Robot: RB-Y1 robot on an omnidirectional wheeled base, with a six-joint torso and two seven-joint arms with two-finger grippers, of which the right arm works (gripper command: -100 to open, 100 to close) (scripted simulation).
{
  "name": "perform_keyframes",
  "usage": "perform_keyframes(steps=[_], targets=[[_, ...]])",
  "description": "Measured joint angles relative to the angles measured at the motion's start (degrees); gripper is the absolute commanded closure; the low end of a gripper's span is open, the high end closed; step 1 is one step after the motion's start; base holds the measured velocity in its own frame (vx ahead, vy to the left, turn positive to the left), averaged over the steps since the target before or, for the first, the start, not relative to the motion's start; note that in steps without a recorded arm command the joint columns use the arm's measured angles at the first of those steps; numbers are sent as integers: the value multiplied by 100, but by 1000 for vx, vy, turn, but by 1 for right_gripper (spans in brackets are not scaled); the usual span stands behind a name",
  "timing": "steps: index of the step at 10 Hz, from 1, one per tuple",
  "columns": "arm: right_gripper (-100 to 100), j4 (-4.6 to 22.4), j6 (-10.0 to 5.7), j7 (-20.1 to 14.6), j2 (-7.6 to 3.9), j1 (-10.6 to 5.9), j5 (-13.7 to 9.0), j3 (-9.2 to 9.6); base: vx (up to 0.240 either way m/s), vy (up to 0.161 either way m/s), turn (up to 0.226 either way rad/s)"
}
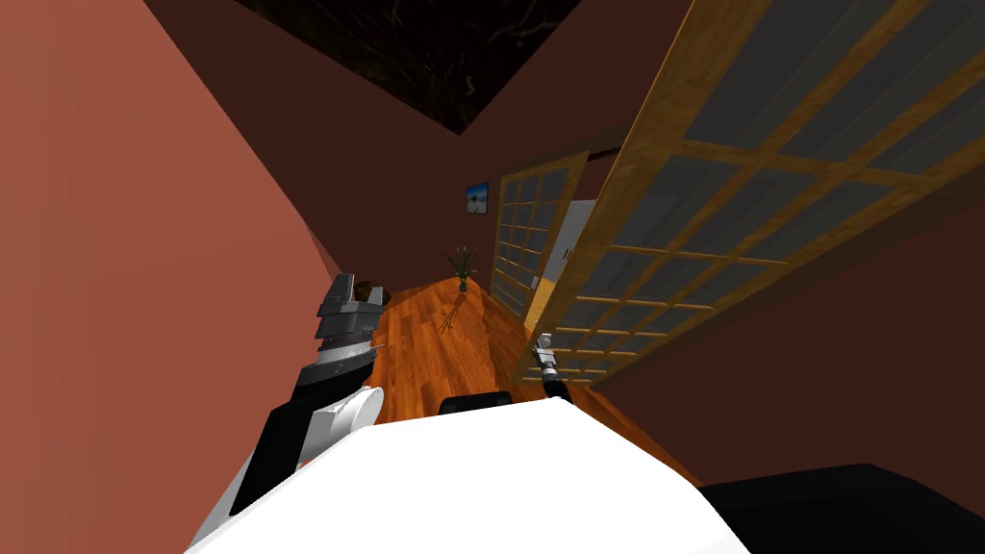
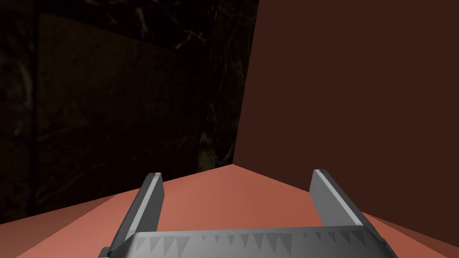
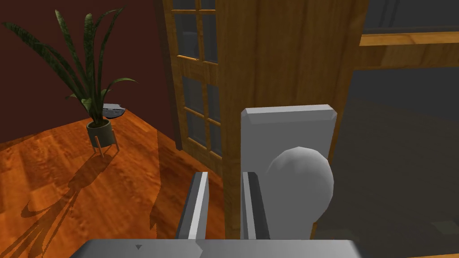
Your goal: Pull the door open
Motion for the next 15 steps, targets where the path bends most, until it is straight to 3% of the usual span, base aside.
perform_keyframes(steps=[1, 6, 7, 13, 15], targets=[[100, -21, -4, 0, 15, -22, 11, 16, 3, 13, -18], [100, 0, 0, 0, 0, 0, 0, 0, -5, 1, -7], [-100, 0, 0, 0, 0, 0, 0, 0, -136, -19, 1], [-100, -126, -203, -90, -203, 144, 146, 212, -180, -27, -1], [-100, -72, -191, -61, -170, 99, 138, 129, -16, -35, 228]])
